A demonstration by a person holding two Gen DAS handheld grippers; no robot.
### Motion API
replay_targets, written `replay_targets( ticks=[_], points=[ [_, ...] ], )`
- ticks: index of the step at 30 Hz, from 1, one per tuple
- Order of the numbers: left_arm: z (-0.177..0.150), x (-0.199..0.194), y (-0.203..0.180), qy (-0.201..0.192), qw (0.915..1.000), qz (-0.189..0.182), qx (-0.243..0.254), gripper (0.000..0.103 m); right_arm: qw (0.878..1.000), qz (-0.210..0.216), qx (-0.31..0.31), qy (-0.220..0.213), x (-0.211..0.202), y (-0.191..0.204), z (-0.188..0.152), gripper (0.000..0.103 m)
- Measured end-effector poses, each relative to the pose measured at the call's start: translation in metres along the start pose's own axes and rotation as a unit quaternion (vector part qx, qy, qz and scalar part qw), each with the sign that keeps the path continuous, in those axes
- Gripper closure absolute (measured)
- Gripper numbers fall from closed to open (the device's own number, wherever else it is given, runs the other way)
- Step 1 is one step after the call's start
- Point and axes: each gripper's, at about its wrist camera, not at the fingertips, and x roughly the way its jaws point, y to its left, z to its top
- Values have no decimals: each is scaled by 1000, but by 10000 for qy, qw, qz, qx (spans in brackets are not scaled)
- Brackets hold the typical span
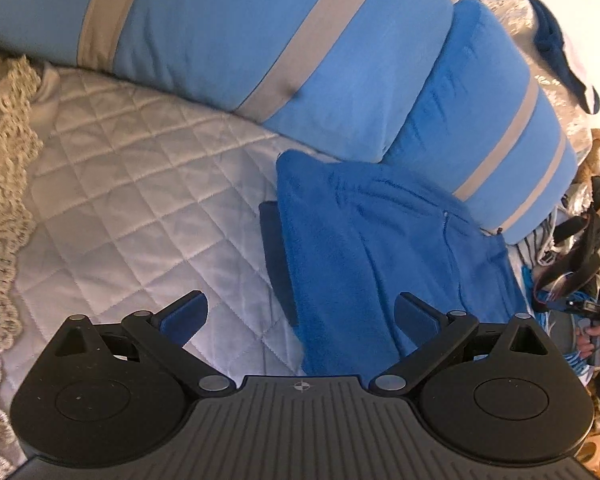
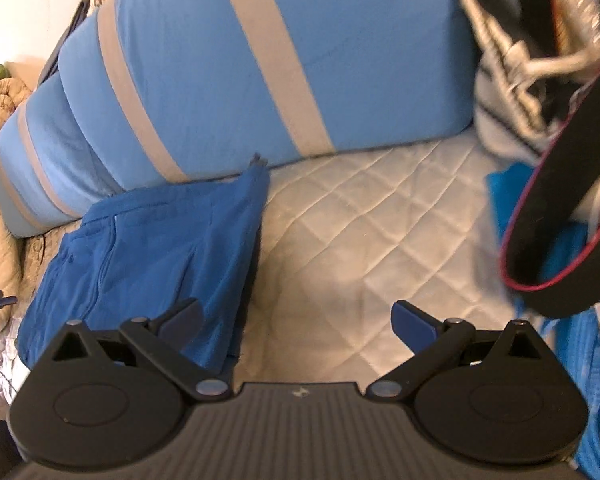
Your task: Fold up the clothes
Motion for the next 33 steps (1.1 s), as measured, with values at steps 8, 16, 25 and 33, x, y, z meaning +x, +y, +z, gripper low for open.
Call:
replay_targets(
  ticks=[8, 16, 25, 33],
  points=[
    [-4, 35, 8, 204, 9995, -199, -144, 1, 9990, 366, 198, 191, 47, 4, -4, 1],
    [-7, 64, 7, 349, 9982, -415, -242, 1, 9970, 621, 315, 335, 86, 13, -3, 1],
    [-6, 93, -3, 356, 9962, -705, -364, 1, 9925, 1114, 460, 193, 102, 23, 0, 3],
    [-6, 103, -6, 349, 9932, -908, -643, 2, 9845, 1624, 376, 549, 126, 39, -7, 11]
  ],
)
